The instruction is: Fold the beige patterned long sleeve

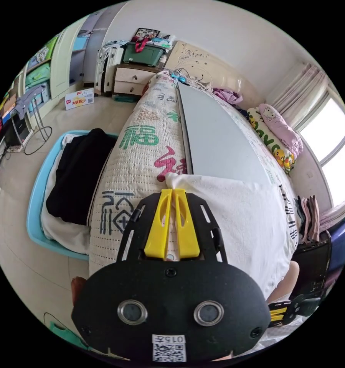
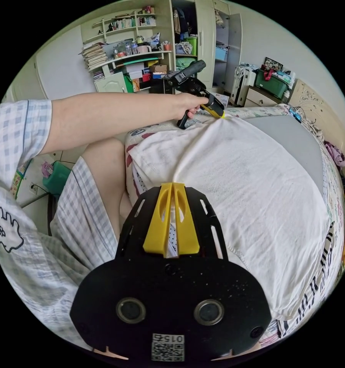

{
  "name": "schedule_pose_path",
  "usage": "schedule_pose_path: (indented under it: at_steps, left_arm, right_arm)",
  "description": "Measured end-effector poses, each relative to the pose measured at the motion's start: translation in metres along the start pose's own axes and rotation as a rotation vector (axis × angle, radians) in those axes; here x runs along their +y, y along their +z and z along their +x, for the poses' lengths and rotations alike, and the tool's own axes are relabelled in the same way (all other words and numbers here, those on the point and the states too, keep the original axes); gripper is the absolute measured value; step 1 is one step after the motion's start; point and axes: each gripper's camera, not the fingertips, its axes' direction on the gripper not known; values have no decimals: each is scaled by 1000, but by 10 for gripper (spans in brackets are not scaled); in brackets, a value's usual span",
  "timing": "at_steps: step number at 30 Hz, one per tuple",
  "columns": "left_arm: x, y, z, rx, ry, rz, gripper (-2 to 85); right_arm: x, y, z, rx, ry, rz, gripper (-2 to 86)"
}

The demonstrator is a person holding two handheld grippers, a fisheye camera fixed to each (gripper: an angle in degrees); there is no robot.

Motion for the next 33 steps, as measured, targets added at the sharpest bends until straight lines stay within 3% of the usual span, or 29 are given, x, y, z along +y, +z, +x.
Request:
schedule_pose_path:
  at_steps: [5,10,15,20,23,28,33]
  left_arm:
    - [-7,-5,28,-110,65,-47,46]
    - [-10,-37,76,-234,194,34,70]
    - [-31,-32,194,-61,444,57,73]
    - [-61,42,360,163,642,-50,111]
    - [-77,98,433,201,671,-134,118]
    - [-98,183,506,112,670,-239,123]
    - [-108,235,521,114,614,-304,96]
  right_arm:
    - [-3,-61,31,-65,34,82,43]
    - [45,-161,115,12,289,235,62]
    - [124,-260,216,262,720,411,87]
    - [151,-282,271,281,909,461,115]
    - [152,-280,292,280,964,453,120]
    - [151,-277,316,206,992,464,116]
    - [146,-283,309,214,963,485,89]
